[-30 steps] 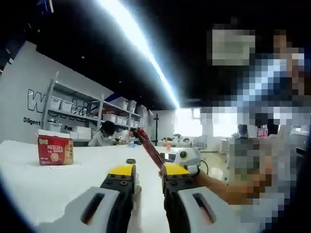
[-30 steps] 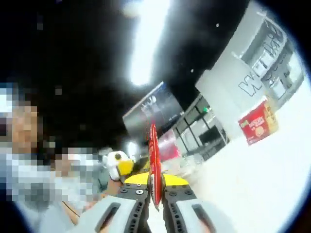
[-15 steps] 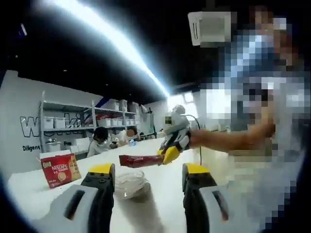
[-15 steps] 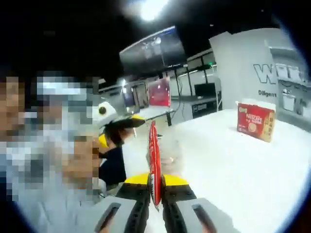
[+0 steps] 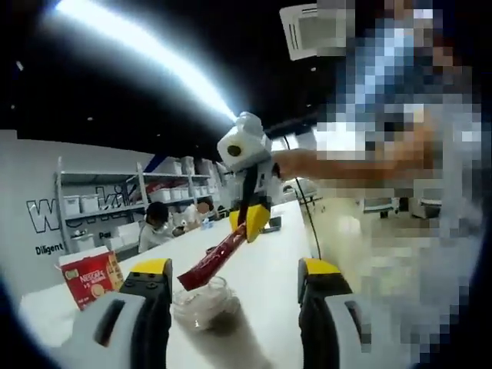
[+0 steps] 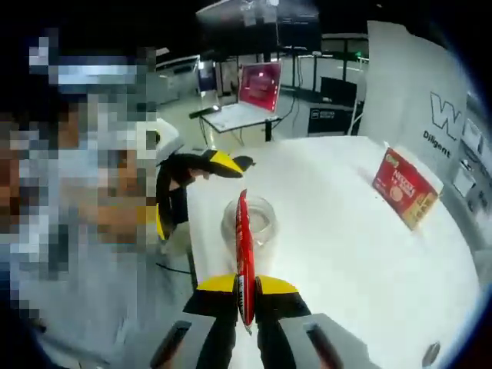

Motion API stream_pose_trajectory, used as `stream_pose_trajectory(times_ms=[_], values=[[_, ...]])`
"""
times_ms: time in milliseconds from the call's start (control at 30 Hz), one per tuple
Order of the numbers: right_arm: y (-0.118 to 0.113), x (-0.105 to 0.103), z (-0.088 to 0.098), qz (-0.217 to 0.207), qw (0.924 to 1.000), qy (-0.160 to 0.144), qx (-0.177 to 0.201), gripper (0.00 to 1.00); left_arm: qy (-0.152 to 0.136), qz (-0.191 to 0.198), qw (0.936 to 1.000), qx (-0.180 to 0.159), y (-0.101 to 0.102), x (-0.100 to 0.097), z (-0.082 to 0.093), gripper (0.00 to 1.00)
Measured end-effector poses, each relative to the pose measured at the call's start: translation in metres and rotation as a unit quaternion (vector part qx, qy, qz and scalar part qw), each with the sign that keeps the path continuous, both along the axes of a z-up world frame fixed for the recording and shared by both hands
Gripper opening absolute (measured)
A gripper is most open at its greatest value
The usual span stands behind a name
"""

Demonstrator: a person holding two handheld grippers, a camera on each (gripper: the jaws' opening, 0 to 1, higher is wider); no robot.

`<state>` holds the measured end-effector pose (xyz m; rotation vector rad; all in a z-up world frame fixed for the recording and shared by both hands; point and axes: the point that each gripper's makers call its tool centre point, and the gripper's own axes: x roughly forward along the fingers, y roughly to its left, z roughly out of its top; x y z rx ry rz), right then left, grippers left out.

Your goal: Tear open the coffee pouch, take out the coffee, and pour the coffee from the pouch into the cup

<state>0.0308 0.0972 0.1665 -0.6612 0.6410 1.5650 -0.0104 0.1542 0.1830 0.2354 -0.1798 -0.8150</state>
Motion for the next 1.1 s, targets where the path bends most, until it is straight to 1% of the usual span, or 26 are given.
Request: stream_pose_trajectory(times_ms=[33,67,167,333,400,500,567,667,700,767,800,833,900,933,967,1000,1067,1100], values=[[-0.001,-0.001,0.0,-0.005,0.9999,0.002,-0.013,0.09,0.001,0.0,1.0,0.003,-0.001,0.001,0.0,0.68],[0.002,0.0,0.002,0.003,0.9997,-0.008,-0.021,0.09,0.0,-0.001,0.9999,0.011,-0.004,0.002,-0.001,0.68],[0.005,0.001,0.007,0.01,0.9982,-0.029,-0.052,0.09,0.007,0.0,0.9996,0.028,-0.008,0.004,-0.003,0.67],[0.009,0.001,0.017,0.018,0.9945,-0.046,-0.092,0.09,0.014,-0.002,0.9989,0.045,-0.012,0.007,-0.005,0.67],[0.011,0.003,0.02,0.019,0.9931,-0.049,-0.105,0.09,0.019,-0.005,0.9984,0.053,-0.014,0.008,-0.009,0.66],[0.01,0.003,0.02,0.02,0.9896,-0.059,-0.13,0.09,0.023,-0.005,0.998,0.059,-0.016,0.009,-0.011,0.66],[0.008,0.006,0.02,0.021,0.9859,-0.068,-0.151,0.09,0.026,-0.005,0.9978,0.062,-0.016,0.01,-0.012,0.66],[0.009,0.0,0.022,0.03,0.9826,-0.075,-0.168,0.09,0.028,-0.004,0.998,0.056,-0.008,0.013,-0.004,0.64],[0.009,-0.001,0.023,0.032,0.9808,-0.08,-0.175,0.09,0.033,-0.011,0.9982,0.048,-0.006,0.013,0.0,0.62],[0.01,-0.003,0.027,0.035,0.9783,-0.087,-0.185,0.09,0.062,-0.034,0.9972,0.022,-0.001,0.013,0.008,0.54],[0.011,-0.004,0.028,0.038,0.9775,-0.087,-0.189,0.09,0.071,-0.041,0.9966,0.014,0.001,0.014,0.011,0.49],[0.01,-0.004,0.028,0.04,0.976,-0.087,-0.196,0.09,0.075,-0.05,0.9959,0.006,0.004,0.015,0.017,0.42],[0.01,-0.001,0.029,0.043,0.9735,-0.089,-0.206,0.09,0.088,-0.053,0.9947,0.003,0.01,0.023,0.026,0.33],[0.009,-0.001,0.028,0.043,0.973,-0.088,-0.209,0.09,0.096,-0.057,0.9937,0.005,0.011,0.029,0.032,0.3],[0.008,-0.002,0.027,0.044,0.9725,-0.087,-0.211,0.09,0.105,-0.064,0.9923,0.012,0.009,0.03,0.032,0.28],[0.008,-0.003,0.027,0.046,0.9715,-0.088,-0.215,0.09,0.125,-0.083,0.9882,0.029,0.004,0.031,0.031,0.28],[0.008,-0.004,0.025,0.048,0.9701,-0.086,-0.222,0.09,0.143,-0.12,0.9809,0.052,-0.006,0.032,0.031,0.29],[0.007,-0.004,0.024,0.051,0.9691,-0.088,-0.225,0.09,0.151,-0.132,0.9777,0.062,-0.008,0.033,0.03,0.29]])
